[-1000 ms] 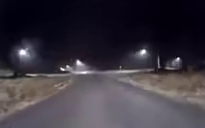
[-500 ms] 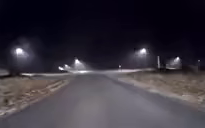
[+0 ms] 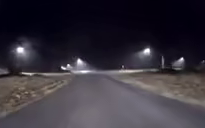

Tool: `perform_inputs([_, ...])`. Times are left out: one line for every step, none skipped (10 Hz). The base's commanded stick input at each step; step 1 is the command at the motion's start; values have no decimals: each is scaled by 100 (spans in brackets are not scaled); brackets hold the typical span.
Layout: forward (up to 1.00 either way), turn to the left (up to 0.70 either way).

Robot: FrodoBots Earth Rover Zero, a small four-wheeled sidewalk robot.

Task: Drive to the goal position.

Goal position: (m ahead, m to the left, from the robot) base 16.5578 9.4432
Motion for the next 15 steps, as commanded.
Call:
perform_inputs([100, 11])
perform_inputs([100, 11])
perform_inputs([100, 11])
perform_inputs([100, 11])
perform_inputs([100, 10])
perform_inputs([100, 9])
perform_inputs([100, 8])
perform_inputs([100, 7])
perform_inputs([100, 6])
perform_inputs([100, 5])
perform_inputs([100, 4])
perform_inputs([100, 4])
perform_inputs([100, 4])
perform_inputs([100, 4])
perform_inputs([100, 4])
